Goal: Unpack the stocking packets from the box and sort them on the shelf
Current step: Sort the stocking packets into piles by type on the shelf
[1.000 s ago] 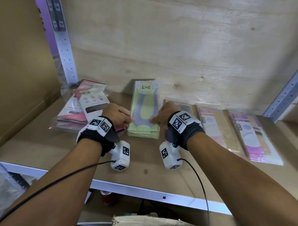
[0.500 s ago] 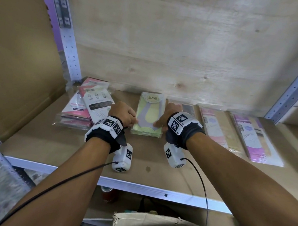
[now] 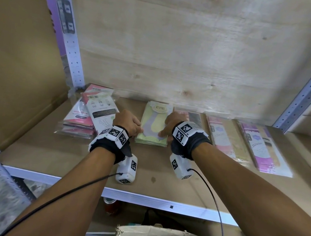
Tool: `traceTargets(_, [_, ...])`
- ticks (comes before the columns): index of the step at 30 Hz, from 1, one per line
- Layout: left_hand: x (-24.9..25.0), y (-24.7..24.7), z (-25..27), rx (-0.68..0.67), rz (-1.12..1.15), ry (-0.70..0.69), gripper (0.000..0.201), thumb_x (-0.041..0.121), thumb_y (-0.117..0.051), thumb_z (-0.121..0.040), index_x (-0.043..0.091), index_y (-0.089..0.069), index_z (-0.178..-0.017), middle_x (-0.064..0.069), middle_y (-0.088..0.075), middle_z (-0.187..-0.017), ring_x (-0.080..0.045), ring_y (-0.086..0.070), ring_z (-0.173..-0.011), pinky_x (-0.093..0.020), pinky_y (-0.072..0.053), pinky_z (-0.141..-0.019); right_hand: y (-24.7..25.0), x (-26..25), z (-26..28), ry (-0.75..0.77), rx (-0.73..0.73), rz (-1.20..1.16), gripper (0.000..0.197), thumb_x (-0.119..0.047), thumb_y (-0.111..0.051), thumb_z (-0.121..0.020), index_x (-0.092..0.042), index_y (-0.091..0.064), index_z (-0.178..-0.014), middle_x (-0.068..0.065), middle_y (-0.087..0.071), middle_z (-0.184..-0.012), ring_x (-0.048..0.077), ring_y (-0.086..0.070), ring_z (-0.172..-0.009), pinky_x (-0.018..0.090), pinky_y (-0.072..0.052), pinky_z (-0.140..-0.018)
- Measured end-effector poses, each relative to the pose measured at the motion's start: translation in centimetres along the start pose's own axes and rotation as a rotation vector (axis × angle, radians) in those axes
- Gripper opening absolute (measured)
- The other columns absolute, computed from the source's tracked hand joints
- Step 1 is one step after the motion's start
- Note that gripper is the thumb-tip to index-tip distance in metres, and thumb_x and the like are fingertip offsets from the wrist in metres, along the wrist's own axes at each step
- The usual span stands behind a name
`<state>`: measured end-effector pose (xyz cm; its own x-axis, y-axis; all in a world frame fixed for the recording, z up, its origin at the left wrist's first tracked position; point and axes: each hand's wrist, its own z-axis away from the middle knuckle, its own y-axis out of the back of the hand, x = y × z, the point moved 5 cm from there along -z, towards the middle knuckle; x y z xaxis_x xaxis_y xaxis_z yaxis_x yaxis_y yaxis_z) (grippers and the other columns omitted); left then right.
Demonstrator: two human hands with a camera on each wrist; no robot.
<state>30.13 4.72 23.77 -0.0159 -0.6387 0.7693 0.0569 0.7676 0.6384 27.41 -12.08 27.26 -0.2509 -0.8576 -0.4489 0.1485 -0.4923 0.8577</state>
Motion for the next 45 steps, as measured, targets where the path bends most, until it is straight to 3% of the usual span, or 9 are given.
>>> traceTargets(9, [0.1, 0.2, 0.3, 0.007, -0.065, -0.024, 0.015, 0.011, -0.081, -0.080, -0.002, -0.079, -0.087, -0.008, -0.066, -0.071, -0.019, -0.062, -0.071, -0.038, -0.058, -0.082, -0.1, 0.0, -0.4, -0.014, 0.005, 0.053, 0.067, -0.023, -0.079, -0.081, 0.002, -0.049, -0.136, 0.018, -0.054, -0.136, 0.031, -0.058, -0.120, 0.041, -0.049, -0.101])
traceTargets(16, [0.4, 0.6, 0.4, 0.029, -0.079, -0.055, 0.013, 0.014, -0.079, -0.082, 0.002, -0.079, -0.088, -0.007, -0.067, -0.075, -0.022, -0.065, -0.075, -0.035, -0.057, -0.079, -0.3, 0.2, -1.4, 0.003, -0.006, 0.106, 0.049, -0.022, -0.083, -0.078, 0.005, -0.062, -0.113, 0.018, -0.064, -0.124, 0.032, -0.063, -0.113, 0.040, -0.053, -0.094])
traceTargets(20, [0.2, 4.3, 0.4, 0.235, -0.057, -0.071, 0.009, 0.019, -0.071, -0.086, 0.014, -0.077, -0.082, -0.005, -0.067, -0.083, -0.023, -0.061, -0.083, -0.032, -0.051, -0.082, 0.4, -1.0, -1.6, 0.080, 0.146, 0.198, 0.051, -0.029, -0.073, -0.083, -0.009, -0.058, -0.128, 0.010, -0.056, -0.129, 0.030, -0.056, -0.118, 0.031, -0.044, -0.081])
traceTargets(24, [-2.5, 8.6, 0.4, 0.398, -0.098, 0.053, 0.018, 0.012, -0.058, -0.089, 0.014, -0.076, -0.089, -0.012, -0.071, -0.101, -0.038, -0.063, -0.107, -0.038, -0.050, -0.090, -0.3, -4.7, -1.5, 0.263, 0.220, 0.083, 0.029, -0.022, -0.066, -0.086, -0.017, -0.068, -0.114, 0.005, -0.063, -0.112, 0.027, -0.061, -0.109, 0.028, -0.046, -0.076])
traceTargets(29, [-6.8, 10.9, 0.0, 0.377, -0.027, 0.256, 0.038, 0.015, -0.064, -0.086, 0.001, -0.062, -0.122, -0.017, -0.066, -0.123, -0.039, -0.062, -0.111, -0.040, -0.053, -0.096, -3.6, -9.6, -1.8, 0.349, 0.050, 0.023, 0.028, -0.014, -0.064, -0.087, -0.009, -0.069, -0.113, 0.010, -0.063, -0.105, 0.030, -0.061, -0.113, 0.032, -0.050, -0.094])
traceTargets(34, [-8.6, 10.0, -0.4, 0.199, 0.248, 0.306, 0.030, 0.012, -0.063, -0.089, -0.002, -0.065, -0.115, -0.023, -0.071, -0.113, -0.038, -0.071, -0.100, -0.048, -0.060, -0.087, -6.1, -11.3, -2.8, 0.330, -0.054, 0.093, 0.049, -0.022, -0.069, -0.086, -0.006, -0.056, -0.131, 0.012, -0.061, -0.127, 0.030, -0.062, -0.111, 0.040, -0.053, -0.092])
traceTargets(37, [-9.3, 10.2, -0.5, 0.157, 0.308, 0.290, 0.029, 0.000, -0.052, -0.094, -0.007, -0.060, -0.121, -0.024, -0.068, -0.119, -0.028, -0.069, -0.092, -0.033, -0.060, -0.076, -5.8, -11.3, -3.0, 0.315, -0.068, -0.052, 0.040, -0.010, -0.072, -0.082, -0.008, -0.059, -0.120, 0.009, -0.061, -0.101, 0.022, -0.062, -0.078, 0.031, -0.055, -0.066])
traceTargets(41, [-8.5, 11.2, 0.2, 0.114, 0.483, 0.182, 0.029, -0.018, -0.042, -0.093, 0.004, -0.054, -0.108, -0.023, -0.062, -0.089, -0.029, -0.058, -0.072, -0.022, -0.049, -0.045, -4.7, -10.2, -2.4, 0.281, -0.205, -0.539, 0.022, 0.007, -0.066, -0.085, -0.011, -0.055, -0.091, 0.009, -0.053, -0.070, 0.016, -0.046, -0.047, 0.025, -0.041, -0.044])
traceTargets(45, [-6.2, 11.7, 1.0, 0.030, 0.326, -0.017, 0.053, -0.023, -0.050, -0.081, 0.007, -0.063, -0.122, -0.021, -0.061, -0.110, -0.034, -0.063, -0.094, -0.039, -0.055, -0.079, -2.5, -8.3, -0.7, 0.260, -0.282, -0.919, 0.016, 0.009, -0.062, -0.088, -0.007, -0.065, -0.091, 0.018, -0.061, -0.094, 0.027, -0.054, -0.071, 0.030, -0.050, -0.064])
